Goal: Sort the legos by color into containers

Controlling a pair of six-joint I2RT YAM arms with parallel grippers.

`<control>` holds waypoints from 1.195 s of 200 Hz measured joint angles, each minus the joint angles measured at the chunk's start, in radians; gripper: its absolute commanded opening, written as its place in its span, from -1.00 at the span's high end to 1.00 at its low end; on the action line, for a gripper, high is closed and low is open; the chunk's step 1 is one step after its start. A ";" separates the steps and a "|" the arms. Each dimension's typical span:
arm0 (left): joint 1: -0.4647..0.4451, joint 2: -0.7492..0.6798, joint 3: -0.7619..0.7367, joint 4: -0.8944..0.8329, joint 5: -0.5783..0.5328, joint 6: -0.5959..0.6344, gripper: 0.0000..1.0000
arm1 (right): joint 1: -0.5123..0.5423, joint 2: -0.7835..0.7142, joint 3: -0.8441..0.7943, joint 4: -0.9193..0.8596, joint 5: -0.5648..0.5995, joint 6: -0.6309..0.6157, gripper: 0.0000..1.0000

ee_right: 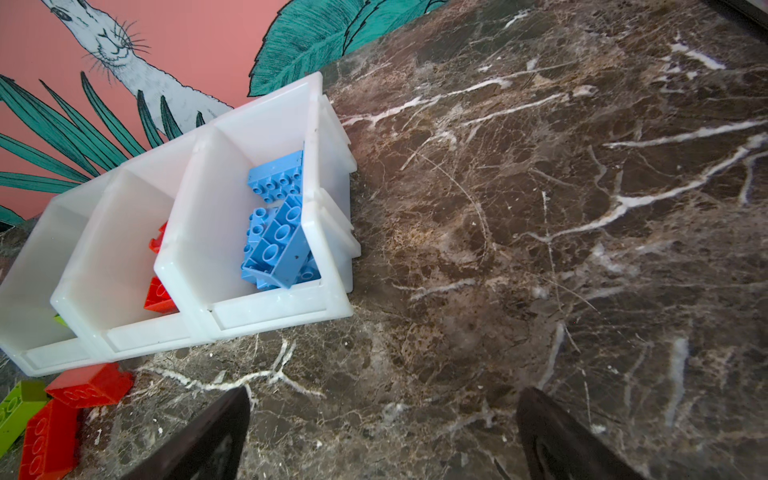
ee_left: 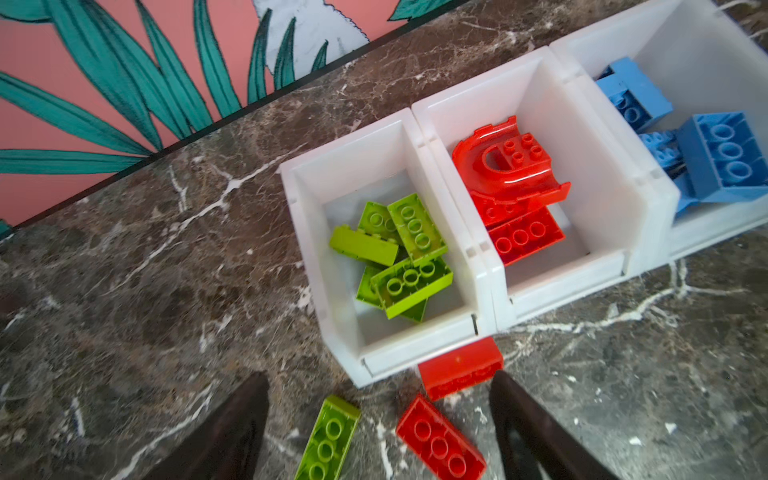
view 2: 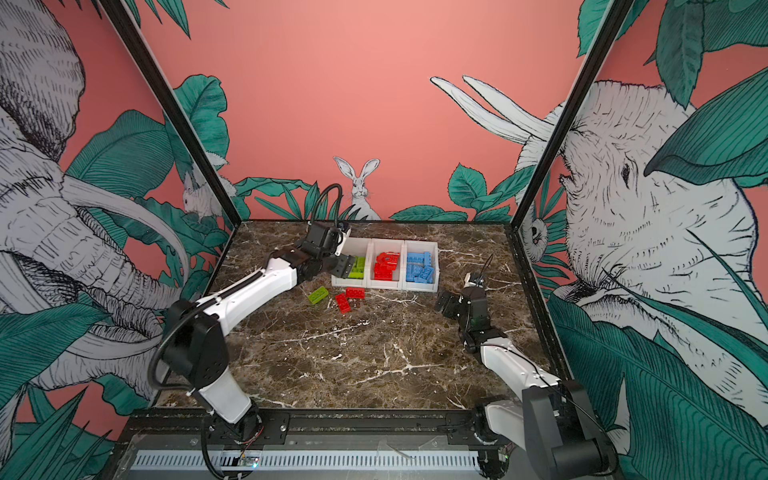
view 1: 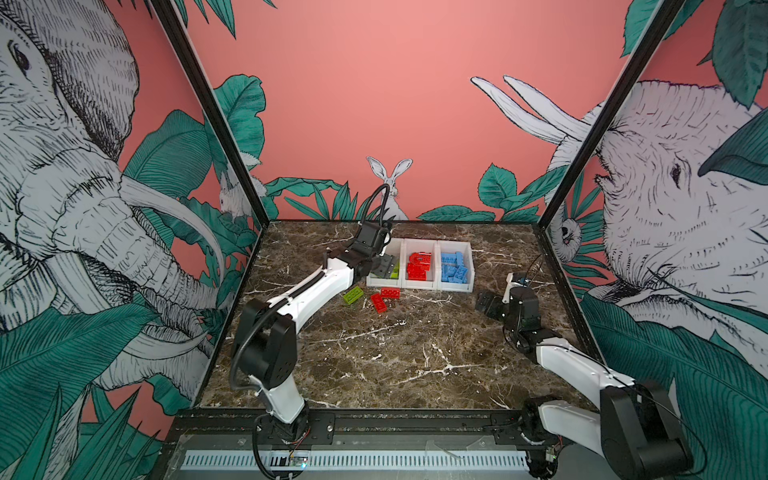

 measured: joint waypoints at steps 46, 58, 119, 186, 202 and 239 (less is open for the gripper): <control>0.082 -0.130 -0.236 0.008 -0.003 0.031 -0.90 | 0.000 -0.003 0.000 -0.003 0.000 0.000 -0.97; 0.105 -0.132 -0.283 0.007 0.016 0.039 -0.89 | 0.000 -0.003 0.000 -0.002 0.000 0.000 -0.97; 0.119 -0.105 -0.327 0.047 0.079 0.063 -0.91 | 0.000 -0.003 0.000 -0.003 0.000 0.000 -0.97; 0.121 -0.016 -0.345 0.058 0.060 0.067 -0.90 | 0.000 -0.003 0.000 -0.002 -0.002 0.002 -0.97; 0.123 0.022 -0.338 0.058 0.053 0.068 -0.90 | 0.000 -0.002 0.000 -0.002 -0.005 0.002 -0.97; 0.151 0.095 -0.311 0.048 0.052 0.067 -0.88 | 0.000 -0.001 0.000 -0.002 -0.004 0.002 -0.96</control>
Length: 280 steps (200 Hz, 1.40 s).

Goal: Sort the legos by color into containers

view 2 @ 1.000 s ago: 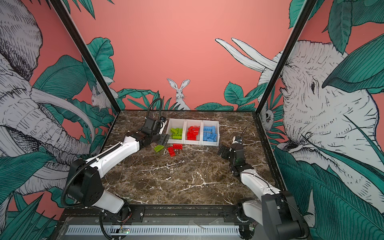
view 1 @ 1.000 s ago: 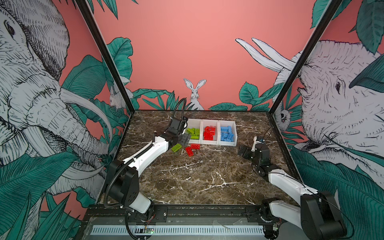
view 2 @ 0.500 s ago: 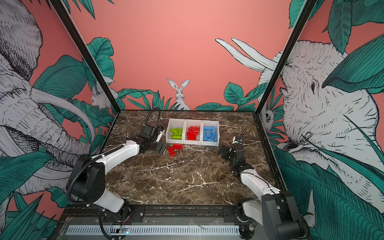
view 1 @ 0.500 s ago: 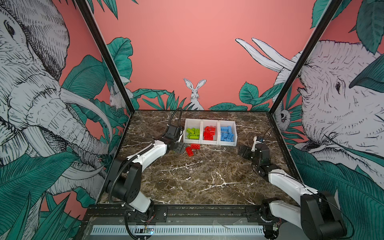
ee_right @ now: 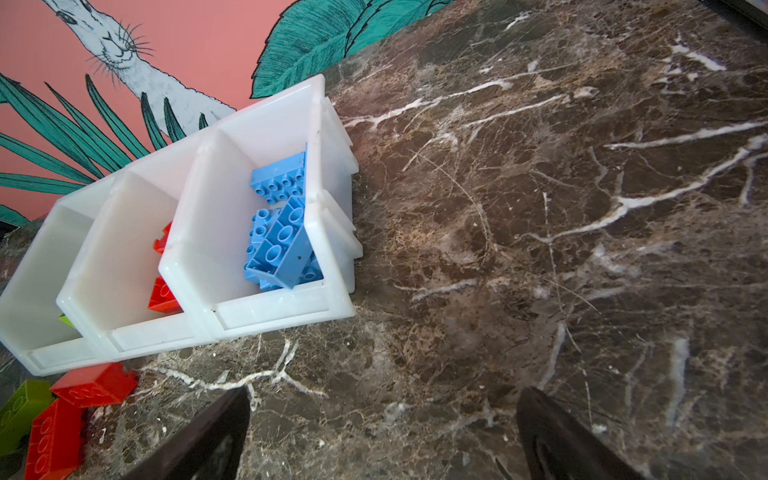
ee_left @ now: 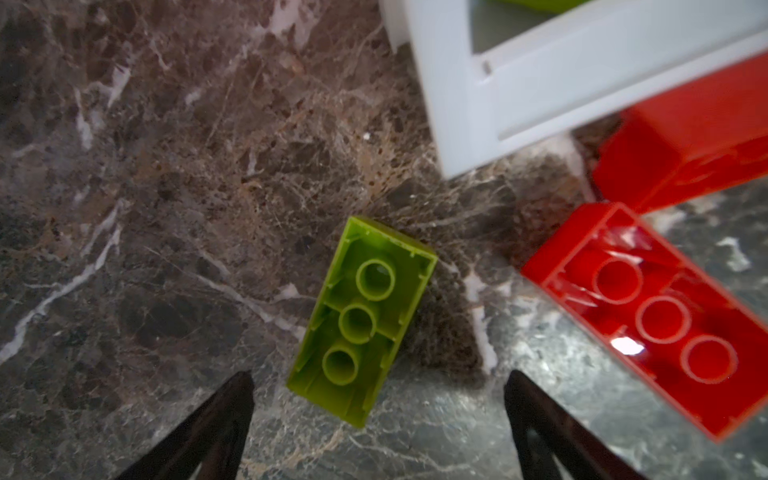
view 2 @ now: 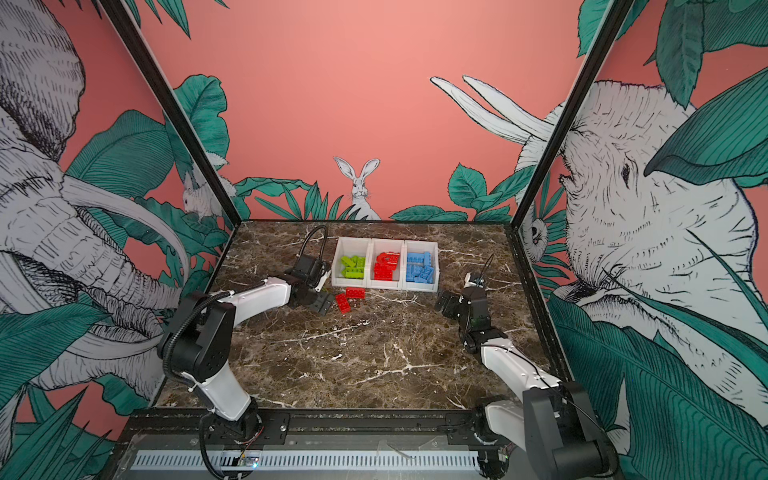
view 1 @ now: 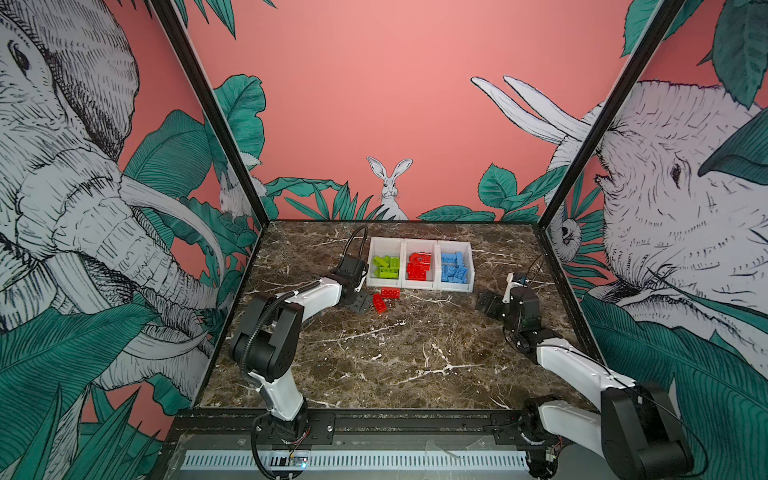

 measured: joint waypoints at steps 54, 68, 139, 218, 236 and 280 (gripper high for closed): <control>0.045 0.065 0.114 -0.046 0.017 0.002 -0.75 | 0.000 0.007 0.000 0.000 0.000 0.000 -0.97; 0.045 0.076 0.126 -0.055 0.023 0.006 -0.72 | 0.000 0.011 0.000 0.000 0.000 0.000 -0.97; 0.045 0.121 0.149 -0.092 0.053 0.012 -0.46 | 0.000 0.015 0.000 0.000 0.000 0.000 -0.97; 0.045 0.170 0.208 -0.117 0.052 -0.009 -0.11 | 0.000 0.015 0.000 0.000 0.000 0.000 -0.97; 0.045 0.169 0.206 -0.121 0.046 -0.022 -0.03 | 0.000 0.015 0.000 0.000 0.000 0.000 -0.96; 0.045 0.136 0.158 -0.127 0.043 -0.059 0.18 | 0.000 0.015 0.000 0.000 0.000 0.000 -0.97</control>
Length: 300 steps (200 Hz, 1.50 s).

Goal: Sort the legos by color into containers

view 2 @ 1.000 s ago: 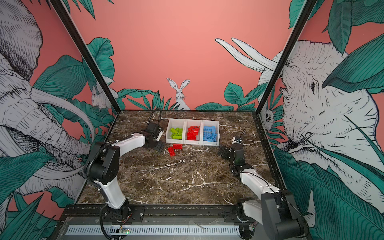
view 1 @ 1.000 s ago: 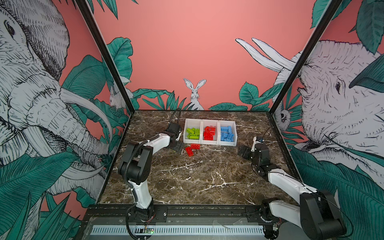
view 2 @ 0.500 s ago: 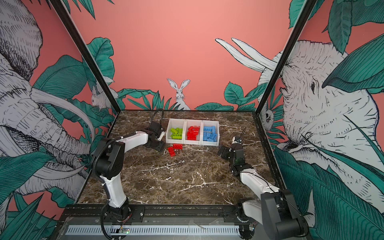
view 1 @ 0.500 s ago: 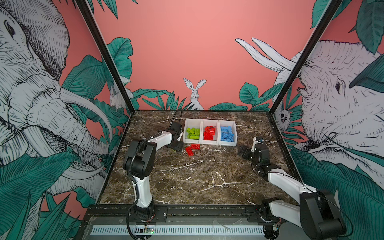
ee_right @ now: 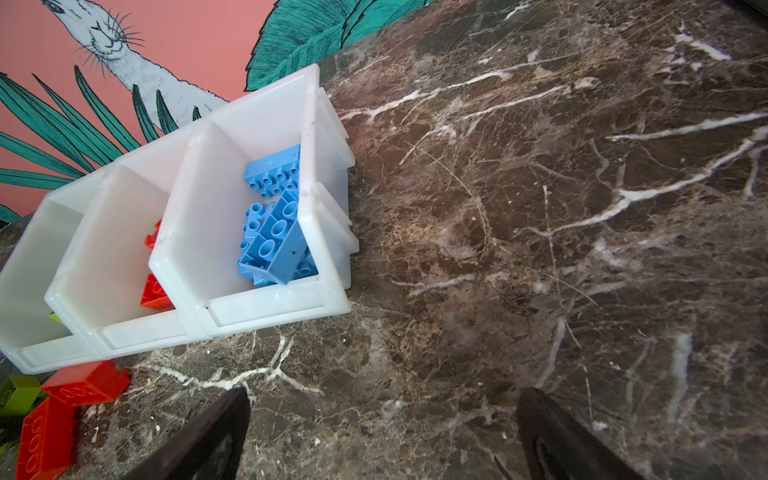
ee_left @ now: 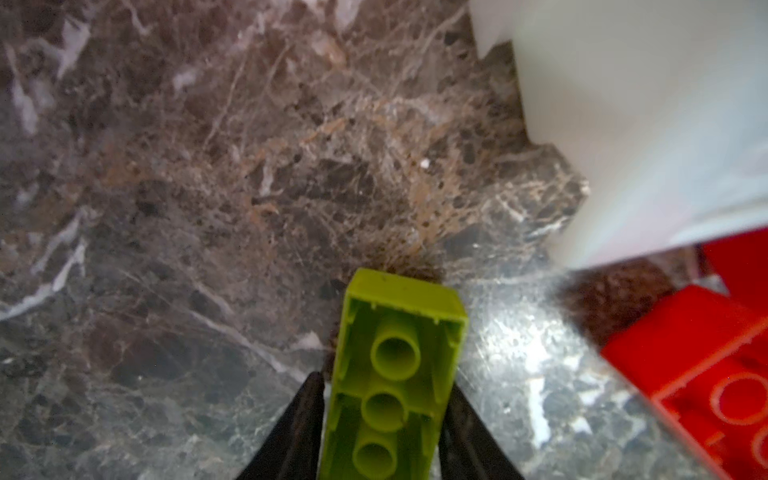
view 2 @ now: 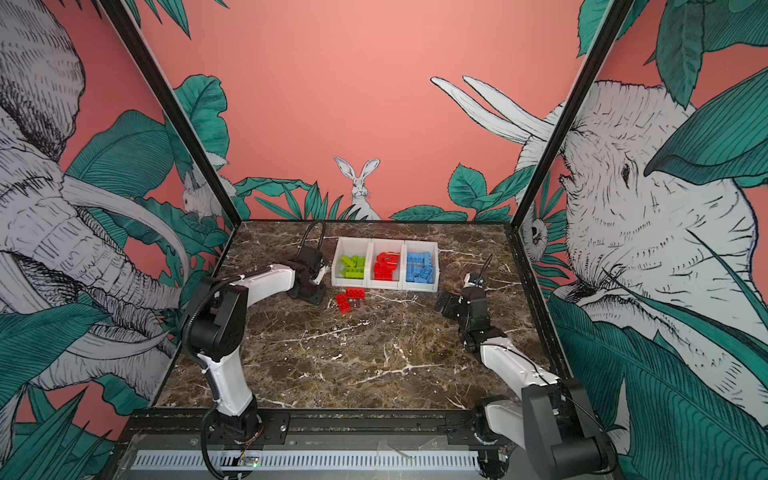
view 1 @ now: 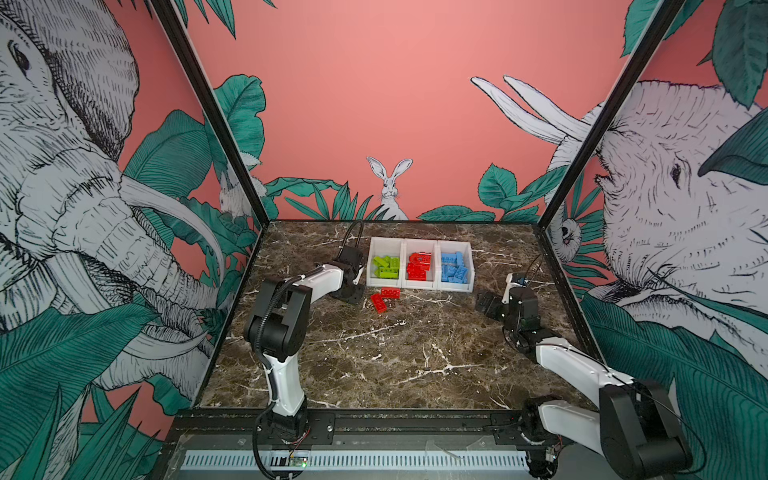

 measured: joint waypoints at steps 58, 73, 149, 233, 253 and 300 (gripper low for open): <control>0.000 -0.134 -0.012 -0.017 -0.005 -0.025 0.41 | 0.000 0.000 0.000 0.000 0.000 0.000 -0.97; 0.000 -0.175 -0.012 -0.019 -0.003 -0.027 0.49 | 0.000 0.000 0.000 0.000 0.000 0.001 -0.97; 0.000 -0.308 0.013 -0.077 -0.014 -0.056 -0.42 | 0.000 -0.002 0.000 -0.001 0.000 0.002 -0.97; 0.008 -0.369 0.024 -0.077 -0.134 -0.119 -0.84 | 0.000 -0.044 0.000 -0.008 -0.018 -0.008 -0.97; 0.019 -0.373 0.038 -0.076 -0.193 -0.148 -0.97 | 0.000 -0.070 0.002 -0.010 -0.046 -0.030 -0.96; 0.327 -0.332 0.149 -0.040 -0.110 -0.193 -0.98 | 0.000 -0.152 0.036 -0.008 -0.181 -0.046 -0.97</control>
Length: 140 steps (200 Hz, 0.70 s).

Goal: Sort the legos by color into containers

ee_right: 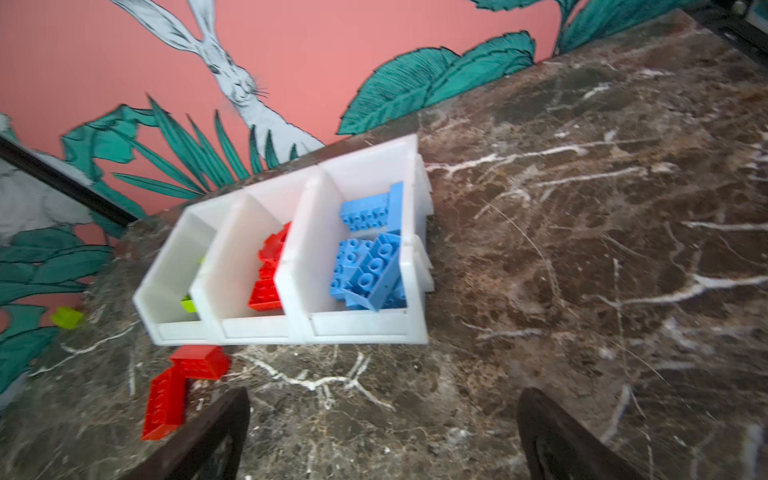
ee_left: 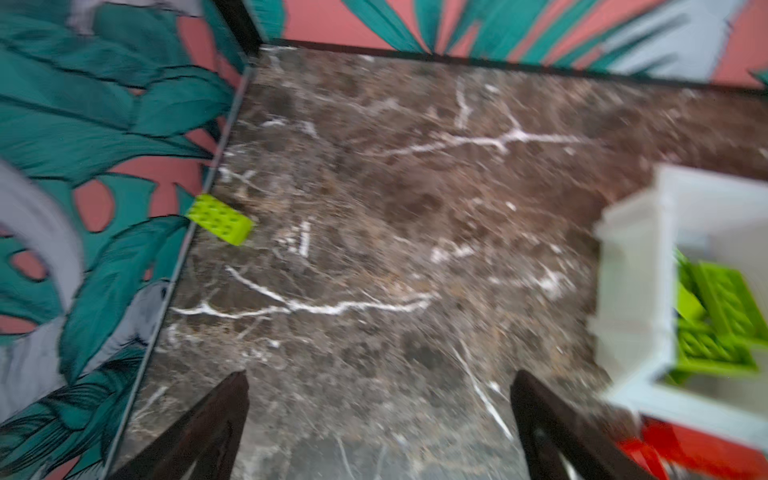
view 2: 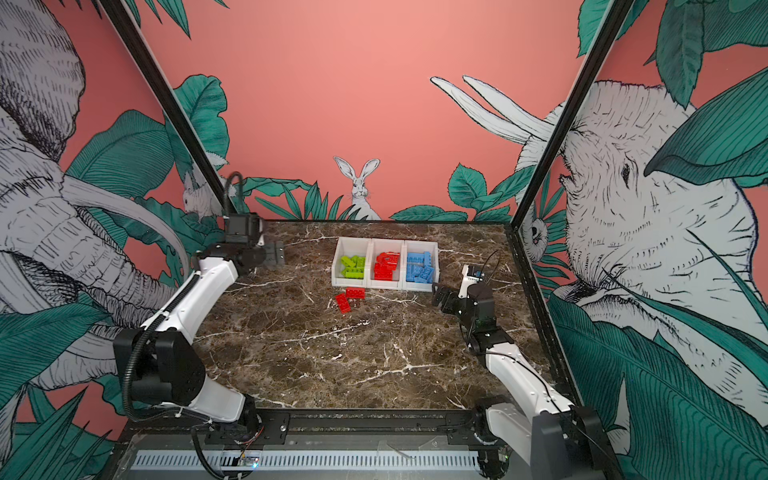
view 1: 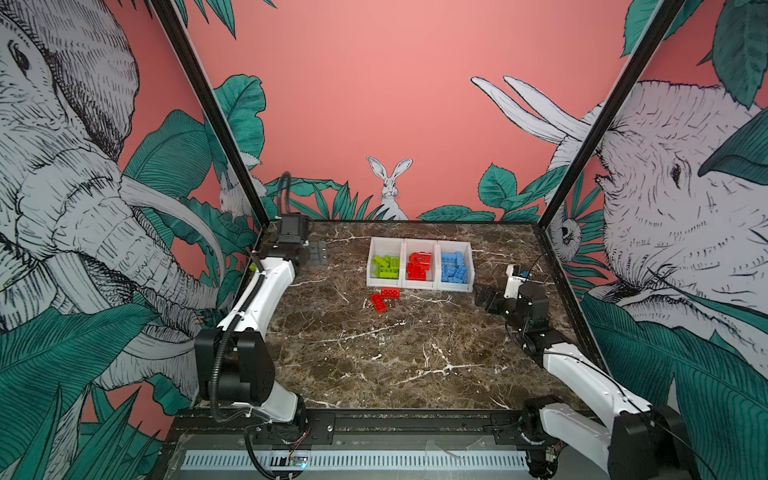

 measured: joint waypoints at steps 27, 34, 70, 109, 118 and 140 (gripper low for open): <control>0.091 0.066 0.036 0.021 -0.002 0.013 -0.98 | 0.000 -0.087 0.026 -0.021 -0.094 0.011 -0.97; 0.101 0.099 0.051 0.025 0.014 0.014 -0.98 | 0.000 -0.112 0.031 -0.032 -0.115 0.011 -0.96; 0.156 0.303 0.126 0.054 0.097 0.011 -0.98 | 0.000 -0.234 0.030 -0.135 -0.180 0.002 -0.96; 0.193 0.412 0.137 0.062 0.106 -0.014 -0.98 | 0.000 -0.351 0.006 -0.277 -0.203 -0.013 -0.97; 0.194 0.411 0.137 0.063 0.088 -0.017 -0.98 | 0.000 -0.374 -0.008 -0.299 -0.206 -0.014 -0.97; 0.205 0.409 0.137 0.098 0.062 -0.017 -0.98 | 0.000 -0.404 -0.040 -0.336 -0.211 -0.015 -0.97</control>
